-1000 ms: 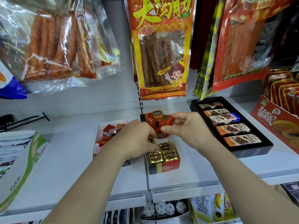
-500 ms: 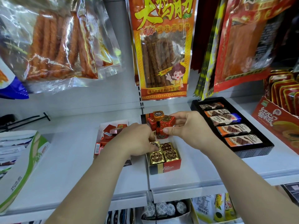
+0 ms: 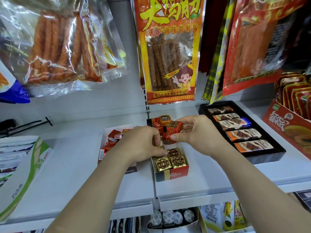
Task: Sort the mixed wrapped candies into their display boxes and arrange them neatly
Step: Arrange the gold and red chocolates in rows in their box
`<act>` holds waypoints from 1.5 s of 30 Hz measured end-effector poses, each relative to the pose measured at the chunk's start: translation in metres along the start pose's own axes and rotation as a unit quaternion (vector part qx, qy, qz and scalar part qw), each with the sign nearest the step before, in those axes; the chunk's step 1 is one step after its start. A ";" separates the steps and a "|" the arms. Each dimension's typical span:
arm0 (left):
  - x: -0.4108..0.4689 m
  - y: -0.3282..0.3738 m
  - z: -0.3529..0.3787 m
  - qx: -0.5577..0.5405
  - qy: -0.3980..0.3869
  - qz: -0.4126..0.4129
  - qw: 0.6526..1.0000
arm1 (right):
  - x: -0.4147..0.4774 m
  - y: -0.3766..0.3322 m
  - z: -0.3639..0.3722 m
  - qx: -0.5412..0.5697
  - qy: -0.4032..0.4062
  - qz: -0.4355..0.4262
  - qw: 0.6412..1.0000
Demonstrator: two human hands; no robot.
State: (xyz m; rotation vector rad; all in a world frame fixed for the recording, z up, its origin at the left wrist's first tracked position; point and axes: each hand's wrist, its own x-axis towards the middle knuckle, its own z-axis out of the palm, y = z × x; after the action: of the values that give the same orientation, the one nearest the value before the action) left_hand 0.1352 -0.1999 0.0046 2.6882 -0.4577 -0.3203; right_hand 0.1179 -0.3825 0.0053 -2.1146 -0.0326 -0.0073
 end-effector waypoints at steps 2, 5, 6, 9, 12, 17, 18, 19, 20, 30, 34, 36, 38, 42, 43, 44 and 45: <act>-0.001 -0.001 -0.002 -0.029 -0.013 0.005 0.999 | 0.000 -0.001 -0.001 -0.025 -0.002 -0.008 1.000; -0.001 0.001 -0.003 -0.022 -0.039 0.014 0.999 | 0.000 -0.002 0.000 -0.041 -0.001 -0.012 0.999; -0.002 0.003 -0.002 -0.018 -0.043 0.018 0.999 | 0.000 -0.002 0.000 -0.044 0.001 -0.011 0.999; 0.000 0.005 -0.001 -0.031 -0.039 0.017 0.999 | 0.001 -0.001 0.000 -0.043 0.001 -0.010 0.999; 0.002 0.003 0.000 -0.085 -0.035 0.005 0.996 | 0.001 -0.001 -0.001 -0.032 -0.001 -0.007 0.999; 0.003 0.002 0.006 -0.108 -0.028 0.007 0.994 | 0.001 -0.001 -0.005 0.016 -0.005 -0.003 1.000; 0.003 0.000 0.006 -0.118 -0.028 0.005 0.993 | 0.000 -0.001 -0.005 0.023 -0.007 -0.001 1.000; 0.003 -0.003 0.005 -0.127 -0.022 0.003 0.992 | 0.000 -0.001 -0.005 0.029 -0.010 0.000 1.000; 0.003 -0.005 0.003 -0.130 -0.011 0.004 0.991 | 0.000 0.000 -0.005 0.034 -0.012 0.002 0.999; 0.003 -0.005 0.001 -0.140 0.037 0.017 0.989 | 0.002 0.004 -0.001 0.071 -0.035 0.021 0.997; -0.001 0.001 -0.003 -0.220 0.075 0.037 0.972 | 0.000 0.002 0.003 0.092 -0.061 0.023 0.994; -0.004 0.006 0.001 -0.221 0.039 0.046 0.973 | -0.001 0.000 0.005 0.128 -0.076 0.020 0.989; -0.004 0.009 0.004 -0.217 0.046 0.053 0.974 | -0.001 -0.002 0.005 0.150 -0.082 0.020 0.985; -0.004 0.009 0.003 -0.177 0.093 0.036 0.979 | 0.000 -0.002 0.004 0.123 -0.056 0.018 0.991; -0.004 0.008 0.003 -0.161 0.112 0.028 0.980 | 0.001 -0.001 0.002 0.113 -0.046 0.021 0.992; -0.003 0.007 0.002 -0.153 0.133 0.023 0.979 | 0.002 -0.001 0.000 0.099 -0.035 0.024 0.994; -0.003 0.006 0.001 -0.157 0.151 0.019 0.976 | 0.003 0.000 -0.002 0.075 -0.026 0.022 0.997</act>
State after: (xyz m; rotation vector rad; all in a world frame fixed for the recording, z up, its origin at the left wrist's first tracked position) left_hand 0.1301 -0.2041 0.0067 2.3610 -0.3326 0.0293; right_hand 0.1207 -0.3840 0.0059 -1.9644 -0.0175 0.0740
